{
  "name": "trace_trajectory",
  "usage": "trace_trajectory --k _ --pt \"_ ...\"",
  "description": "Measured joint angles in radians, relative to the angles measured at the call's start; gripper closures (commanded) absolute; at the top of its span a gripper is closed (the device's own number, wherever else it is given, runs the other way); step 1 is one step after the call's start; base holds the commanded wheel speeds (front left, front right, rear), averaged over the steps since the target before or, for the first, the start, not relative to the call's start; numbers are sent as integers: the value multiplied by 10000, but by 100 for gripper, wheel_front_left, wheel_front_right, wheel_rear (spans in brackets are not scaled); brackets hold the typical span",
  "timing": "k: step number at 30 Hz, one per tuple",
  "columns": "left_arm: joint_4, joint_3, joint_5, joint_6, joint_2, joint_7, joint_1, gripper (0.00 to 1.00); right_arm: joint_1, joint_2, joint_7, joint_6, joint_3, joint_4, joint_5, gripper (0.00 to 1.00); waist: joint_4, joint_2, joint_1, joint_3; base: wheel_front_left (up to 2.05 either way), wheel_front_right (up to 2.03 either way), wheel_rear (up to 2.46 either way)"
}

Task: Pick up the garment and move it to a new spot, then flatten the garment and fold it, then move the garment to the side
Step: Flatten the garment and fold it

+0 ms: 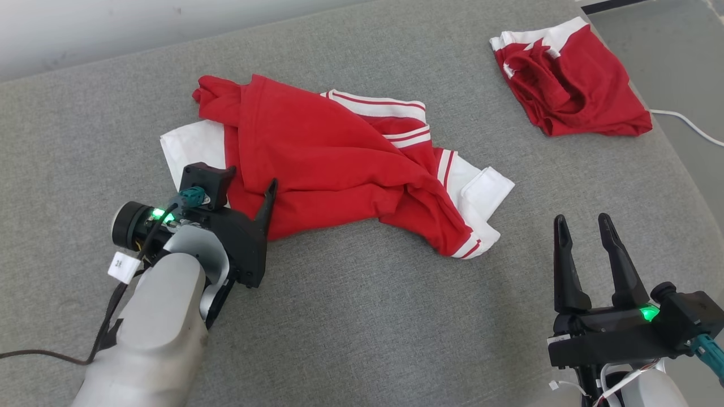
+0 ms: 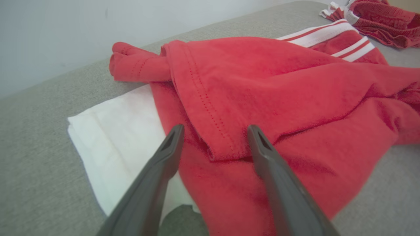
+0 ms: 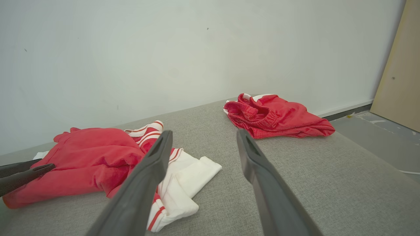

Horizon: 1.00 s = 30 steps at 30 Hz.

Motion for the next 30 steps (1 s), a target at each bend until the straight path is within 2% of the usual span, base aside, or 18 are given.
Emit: trace_trajectory --k 1,2,3,12,20,23,24,30 --pt "19 -4 -105 -31 -12 -4 -1 32 2 0 0 0 10 0 2 0 -8 0 0 -20 0 0 0" --pt "48 -44 -188 -42 -21 0 -2 58 2 0 0 0 17 -2 4 0 -15 0 0 -39 0 0 0" --pt "63 -102 -207 -52 -36 -6 -2 98 5 0 2 0 17 0 10 0 -20 0 0 -56 0 0 0" --pt "-245 -270 -458 -128 -128 -894 -226 100 190 -58 2 0 -128 -33 6 0 170 0 0 -234 0 0 0" --pt "-2111 -161 -585 -17 19 -1266 -260 100 529 -224 0 -2 -284 31 -17 0 982 0 0 -545 0 0 0" --pt "-3283 -23 -826 192 213 -1126 571 100 650 -270 2 -2 -313 61 -36 0 1413 -1 0 -690 0 0 0" --pt "-3283 -23 -826 192 213 -1126 571 100 650 -270 2 -2 -313 61 -36 0 1413 -1 0 -690 0 0 0" --pt "-6000 479 -1193 1085 961 -552 3090 100 821 -380 0 -2 -387 102 -94 0 2335 -1 0 -989 0 0 0"
